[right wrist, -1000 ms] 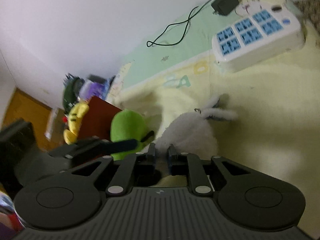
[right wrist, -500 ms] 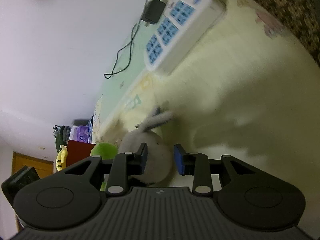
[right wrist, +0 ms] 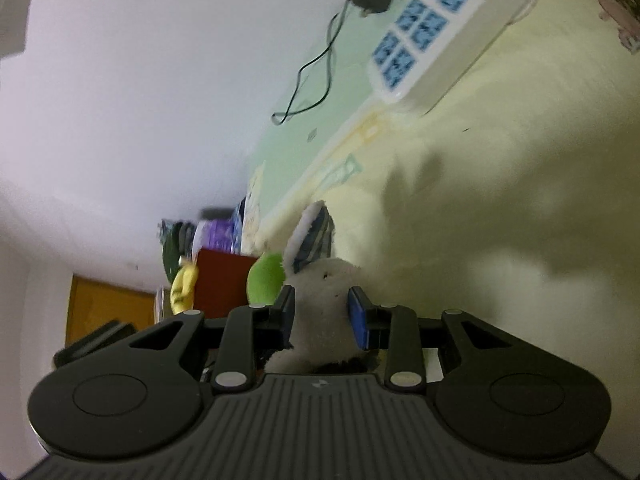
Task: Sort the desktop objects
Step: 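Close both grippers on the white bunny with plaid bow and lift it, then carry the plaid-bow bunny to the red box and lower it inside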
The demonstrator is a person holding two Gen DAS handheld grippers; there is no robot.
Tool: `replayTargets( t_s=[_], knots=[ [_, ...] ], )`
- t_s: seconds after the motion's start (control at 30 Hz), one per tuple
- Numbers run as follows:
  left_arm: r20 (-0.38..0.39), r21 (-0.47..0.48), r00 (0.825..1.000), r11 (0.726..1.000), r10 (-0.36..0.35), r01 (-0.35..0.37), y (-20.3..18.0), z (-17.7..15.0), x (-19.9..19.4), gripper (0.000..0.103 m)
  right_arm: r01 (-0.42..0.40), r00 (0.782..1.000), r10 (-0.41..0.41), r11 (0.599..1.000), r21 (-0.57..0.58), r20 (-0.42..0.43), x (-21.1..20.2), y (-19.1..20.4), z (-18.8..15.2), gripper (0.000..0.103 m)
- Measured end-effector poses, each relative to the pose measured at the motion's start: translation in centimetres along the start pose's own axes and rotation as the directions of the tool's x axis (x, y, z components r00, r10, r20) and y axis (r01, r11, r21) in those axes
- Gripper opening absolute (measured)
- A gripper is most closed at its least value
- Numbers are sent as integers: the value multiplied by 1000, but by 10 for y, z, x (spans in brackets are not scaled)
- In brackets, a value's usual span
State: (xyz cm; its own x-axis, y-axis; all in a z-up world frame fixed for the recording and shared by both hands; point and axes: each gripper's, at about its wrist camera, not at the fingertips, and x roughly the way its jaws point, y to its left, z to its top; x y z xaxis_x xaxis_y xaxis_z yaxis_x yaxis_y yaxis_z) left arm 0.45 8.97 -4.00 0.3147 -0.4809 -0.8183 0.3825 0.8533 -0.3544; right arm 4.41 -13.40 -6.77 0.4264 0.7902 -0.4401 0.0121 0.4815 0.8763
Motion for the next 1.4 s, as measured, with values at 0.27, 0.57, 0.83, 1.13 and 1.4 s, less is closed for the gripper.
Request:
replayTargets(
  t_s=[0.27, 0.57, 0.83, 1.13, 1.4],
  knots=[
    [-7, 19, 999, 999, 49, -49, -4, -34, -20, 65, 41, 994, -50, 995, -90, -96, 4, 18, -22, 33],
    [44, 27, 988, 989, 146, -147, 4, -33, -23, 81, 143, 983, -155, 981, -131, -94, 39, 14, -44, 33],
    [47, -20, 986, 987, 161, -160, 17, -32, -16, 74, 49, 993, -56, 996, -73, -103, 66, 6, -49, 39],
    [141, 83, 984, 989, 109, -121, -13, -42, -51, 72, -1, 998, -5, 995, -98, -64, 33, 27, -71, 37],
    [303, 163, 952, 982, 46, -100, -17, -37, -121, 72, 6, 994, 20, 970, -241, 108, -2, 94, -90, 37]
  ],
)
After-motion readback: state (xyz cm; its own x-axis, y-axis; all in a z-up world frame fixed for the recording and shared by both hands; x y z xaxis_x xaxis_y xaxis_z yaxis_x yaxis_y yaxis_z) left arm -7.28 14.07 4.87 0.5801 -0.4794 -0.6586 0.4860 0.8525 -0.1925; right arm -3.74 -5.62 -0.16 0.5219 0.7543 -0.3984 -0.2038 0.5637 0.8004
